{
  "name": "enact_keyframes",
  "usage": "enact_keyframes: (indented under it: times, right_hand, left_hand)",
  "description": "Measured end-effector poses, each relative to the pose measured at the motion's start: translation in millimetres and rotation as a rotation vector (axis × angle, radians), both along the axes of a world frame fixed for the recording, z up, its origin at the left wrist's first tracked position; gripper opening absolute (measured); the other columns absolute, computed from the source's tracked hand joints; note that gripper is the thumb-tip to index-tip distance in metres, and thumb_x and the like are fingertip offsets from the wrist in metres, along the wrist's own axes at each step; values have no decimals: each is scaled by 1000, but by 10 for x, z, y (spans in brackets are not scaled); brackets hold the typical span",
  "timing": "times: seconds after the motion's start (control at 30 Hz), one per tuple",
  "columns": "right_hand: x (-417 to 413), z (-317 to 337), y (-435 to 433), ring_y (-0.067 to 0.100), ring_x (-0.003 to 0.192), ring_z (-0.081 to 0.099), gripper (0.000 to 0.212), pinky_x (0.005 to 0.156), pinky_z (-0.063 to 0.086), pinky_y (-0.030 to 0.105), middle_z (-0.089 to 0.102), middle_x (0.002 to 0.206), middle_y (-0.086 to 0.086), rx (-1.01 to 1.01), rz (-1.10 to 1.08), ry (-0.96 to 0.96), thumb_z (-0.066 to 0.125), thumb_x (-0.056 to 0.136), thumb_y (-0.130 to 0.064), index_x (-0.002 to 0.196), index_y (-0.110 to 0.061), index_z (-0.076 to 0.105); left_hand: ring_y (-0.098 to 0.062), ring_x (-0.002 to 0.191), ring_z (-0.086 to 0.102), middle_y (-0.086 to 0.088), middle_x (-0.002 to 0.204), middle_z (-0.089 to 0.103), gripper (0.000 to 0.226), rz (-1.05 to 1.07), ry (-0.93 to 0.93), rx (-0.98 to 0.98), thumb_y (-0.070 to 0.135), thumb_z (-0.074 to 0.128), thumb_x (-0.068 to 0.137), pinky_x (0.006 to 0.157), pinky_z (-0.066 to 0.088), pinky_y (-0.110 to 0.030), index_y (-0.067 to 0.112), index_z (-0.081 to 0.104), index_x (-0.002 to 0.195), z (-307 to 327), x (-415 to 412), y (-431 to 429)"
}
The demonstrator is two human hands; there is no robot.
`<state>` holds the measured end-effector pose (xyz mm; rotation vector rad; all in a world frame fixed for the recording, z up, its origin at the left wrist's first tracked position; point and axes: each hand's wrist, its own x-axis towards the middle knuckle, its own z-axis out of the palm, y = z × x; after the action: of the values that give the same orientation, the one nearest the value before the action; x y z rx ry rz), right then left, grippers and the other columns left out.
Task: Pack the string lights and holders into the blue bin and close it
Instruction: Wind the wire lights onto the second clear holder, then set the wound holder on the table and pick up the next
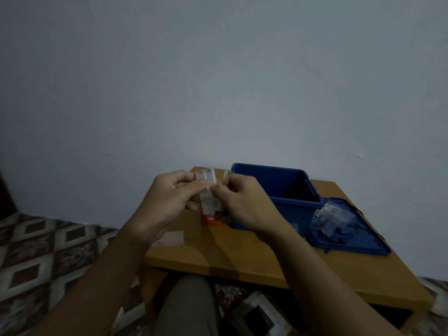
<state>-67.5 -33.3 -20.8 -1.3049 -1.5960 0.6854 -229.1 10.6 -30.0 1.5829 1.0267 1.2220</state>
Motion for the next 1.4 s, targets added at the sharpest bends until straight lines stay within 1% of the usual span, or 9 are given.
enact_keyframes:
  times: [0.2,0.27,0.47,0.57,0.7,0.87,1.07,1.27,1.4]
  right_hand:
    - [-54,-411,238,38,79,63,31,68,55,52,65,92,24,-52,-73,101,56,99,-29,96,1,62]
    - [-53,-556,305,33,73,59,32,66,53,47,63,91,25,-111,-91,164,56,99,-29,97,2,61]
    - [-76,-914,465,21,72,54,30,64,50,40,57,78,7,-261,-175,341,56,98,-27,94,2,62]
    - [-129,-969,535,20,70,55,27,63,47,34,60,79,11,-274,-220,438,58,97,-26,86,-2,62]
    - [-227,-946,618,18,69,54,24,61,45,31,61,76,8,-223,-262,555,60,96,-23,90,0,65]
    - [-291,-892,715,8,61,50,23,54,42,21,56,70,1,-213,-318,579,61,95,-23,88,-1,63]
    - [-347,-843,751,10,57,45,21,56,39,27,49,62,-5,-215,-350,602,61,94,-22,75,-15,55]
    - [-335,-831,687,7,60,48,17,56,41,23,52,67,-3,-157,-283,527,62,94,-22,80,-13,58]
    - [-260,-822,579,11,67,56,21,60,48,24,63,81,10,-79,-232,451,61,96,-24,91,-4,63]
  left_hand:
    - [-20,78,70,-5,87,77,30,-9,84,-126,33,53,101,66,53,-33,14,75,98,-154,-35,311]
    - [-19,80,70,-2,88,76,30,17,133,-127,33,51,102,68,52,-33,15,75,96,-196,-38,478]
    - [-16,87,66,2,93,72,20,69,263,-16,25,55,100,67,50,-27,19,73,95,-266,42,987]
    - [-8,92,61,6,102,69,20,73,338,56,21,53,101,70,47,-25,19,73,105,-279,134,1222]
    - [-6,104,58,7,121,65,26,30,491,117,18,51,101,74,44,-15,22,68,121,-300,238,1519]
    - [-9,116,53,2,137,59,35,-62,605,99,16,52,101,94,40,-23,17,60,135,-339,361,1662]
    - [-15,118,57,-3,135,62,37,-77,610,100,20,60,99,97,45,-26,13,61,135,-448,406,1668]
    - [-15,111,61,0,124,66,30,67,488,144,14,56,99,93,50,-29,14,65,128,-474,225,1512]
    - [-17,109,62,-3,122,66,35,115,368,93,14,60,96,96,53,-38,14,62,132,-516,47,1301]
